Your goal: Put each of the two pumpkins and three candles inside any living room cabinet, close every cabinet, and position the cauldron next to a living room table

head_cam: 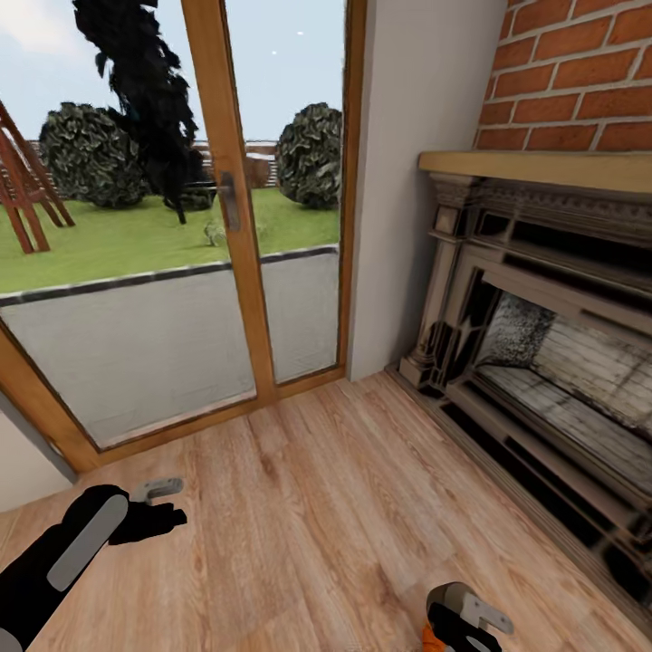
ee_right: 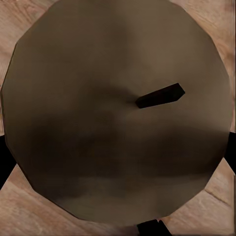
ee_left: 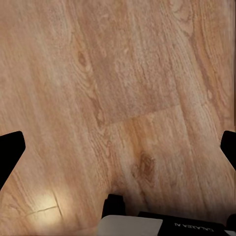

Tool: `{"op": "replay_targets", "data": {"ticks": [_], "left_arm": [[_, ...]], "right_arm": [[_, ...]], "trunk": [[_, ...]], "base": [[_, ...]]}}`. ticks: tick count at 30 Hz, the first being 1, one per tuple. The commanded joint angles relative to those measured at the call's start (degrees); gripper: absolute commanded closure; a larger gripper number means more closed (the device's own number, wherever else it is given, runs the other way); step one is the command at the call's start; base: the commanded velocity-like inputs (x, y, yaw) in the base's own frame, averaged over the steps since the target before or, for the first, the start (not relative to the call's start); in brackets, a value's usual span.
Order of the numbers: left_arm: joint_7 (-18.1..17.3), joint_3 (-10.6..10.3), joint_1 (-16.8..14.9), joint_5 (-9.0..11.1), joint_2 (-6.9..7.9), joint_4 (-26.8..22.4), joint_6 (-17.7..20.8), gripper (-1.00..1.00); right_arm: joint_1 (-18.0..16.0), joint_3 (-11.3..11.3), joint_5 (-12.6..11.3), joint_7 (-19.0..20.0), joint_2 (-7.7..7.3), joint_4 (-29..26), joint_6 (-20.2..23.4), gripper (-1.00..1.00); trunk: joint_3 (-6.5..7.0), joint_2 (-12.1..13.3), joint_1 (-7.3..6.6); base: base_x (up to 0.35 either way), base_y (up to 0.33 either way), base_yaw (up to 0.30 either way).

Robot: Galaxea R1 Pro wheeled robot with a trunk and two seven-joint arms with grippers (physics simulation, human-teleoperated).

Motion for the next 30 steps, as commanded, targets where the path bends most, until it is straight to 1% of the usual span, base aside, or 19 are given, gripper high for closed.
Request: {"op": "replay_targets", "data": {"ticks": [1,6,13,23,30], "left_arm": [[0.6,-0.1,0.0,0.6,0.06,-0.1,0.0,-1.0],[0.7,-0.1,0.0,0.6,0.04,-0.1,0.0,-1.0],[1.0,-0.2,0.0,0.6,-0.44,-0.1,0.0,-1.0],[1.0,-0.3,0.0,0.6,-0.47,-0.1,-0.1,-1.0],[1.1,-1.0,0.0,0.5,-0.77,-0.1,-0.1,-1.0]], "right_arm": [[-0.1,0.5,-0.5,-0.2,-0.01,0.0,-0.3,1.0],[-0.1,0.5,-0.5,-0.2,-0.01,0.0,-0.3,1.0],[-0.1,0.5,-0.5,-0.2,-0.01,0.0,-0.3,1.0],[-0.1,0.5,-0.5,-0.2,-0.01,0.0,-0.3,1.0],[-0.1,0.5,-0.5,-0.2,-0.01,0.3,-0.3,1.0]], "trunk": [[0.08,0.4,-0.23],[0.72,2.4,-1.32],[1.62,5.2,-2.86],[2.91,9.2,-5.06],[2.56,9.2,-5.06]], "base": [[0.0,0.0,-0.234],[0.0,0.0,-0.234],[0.0,0.0,-0.234],[0.0,0.0,-0.234],[0.0,0.0,-0.234]]}}
